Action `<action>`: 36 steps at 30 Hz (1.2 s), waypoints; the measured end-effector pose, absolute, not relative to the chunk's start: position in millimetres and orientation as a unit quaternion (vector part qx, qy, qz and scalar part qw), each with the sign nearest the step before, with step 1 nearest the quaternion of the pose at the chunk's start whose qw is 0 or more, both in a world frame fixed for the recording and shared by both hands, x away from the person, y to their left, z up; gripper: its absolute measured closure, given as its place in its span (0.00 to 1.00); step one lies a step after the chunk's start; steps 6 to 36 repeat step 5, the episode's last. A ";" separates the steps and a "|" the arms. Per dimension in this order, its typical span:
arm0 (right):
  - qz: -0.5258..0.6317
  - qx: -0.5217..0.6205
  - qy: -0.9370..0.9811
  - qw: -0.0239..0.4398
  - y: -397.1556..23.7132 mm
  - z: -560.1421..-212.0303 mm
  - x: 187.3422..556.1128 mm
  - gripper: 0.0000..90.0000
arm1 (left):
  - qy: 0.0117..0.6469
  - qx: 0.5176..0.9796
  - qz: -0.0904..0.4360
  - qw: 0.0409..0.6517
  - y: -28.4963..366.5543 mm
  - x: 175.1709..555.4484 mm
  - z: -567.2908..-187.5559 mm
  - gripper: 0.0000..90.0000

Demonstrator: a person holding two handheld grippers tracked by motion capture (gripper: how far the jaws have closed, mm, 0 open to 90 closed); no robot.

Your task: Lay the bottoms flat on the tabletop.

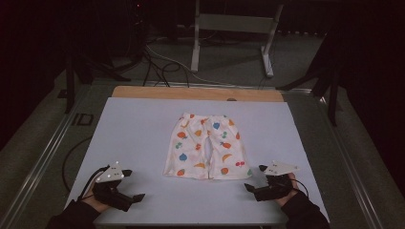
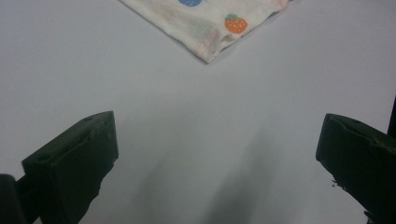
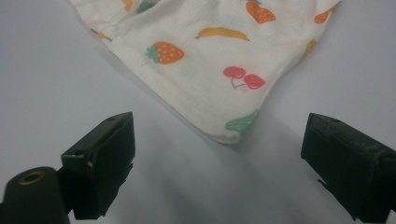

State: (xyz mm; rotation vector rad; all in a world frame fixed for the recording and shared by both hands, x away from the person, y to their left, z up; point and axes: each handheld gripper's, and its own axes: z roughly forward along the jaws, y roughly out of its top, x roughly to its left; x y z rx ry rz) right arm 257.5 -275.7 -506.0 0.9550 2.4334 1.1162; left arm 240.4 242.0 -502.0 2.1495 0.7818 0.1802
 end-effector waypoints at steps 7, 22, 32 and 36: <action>0.383 0.330 0.849 0.152 -275.6 -506.6 257.4 0.11 | 0.311 0.850 0.073 0.419 241.8 240.7 -501.3 0.00; 0.383 0.330 0.849 0.152 -275.6 -506.6 257.4 0.11 | 0.311 0.850 0.073 0.419 241.8 240.7 -501.3 0.00; 0.383 0.330 0.849 0.152 -275.6 -506.6 257.4 0.11 | 0.311 0.850 0.073 0.419 241.8 240.7 -501.3 0.00; 0.383 0.330 0.849 0.152 -275.6 -506.6 257.4 0.11 | 0.311 0.850 0.073 0.419 241.8 240.7 -501.3 0.00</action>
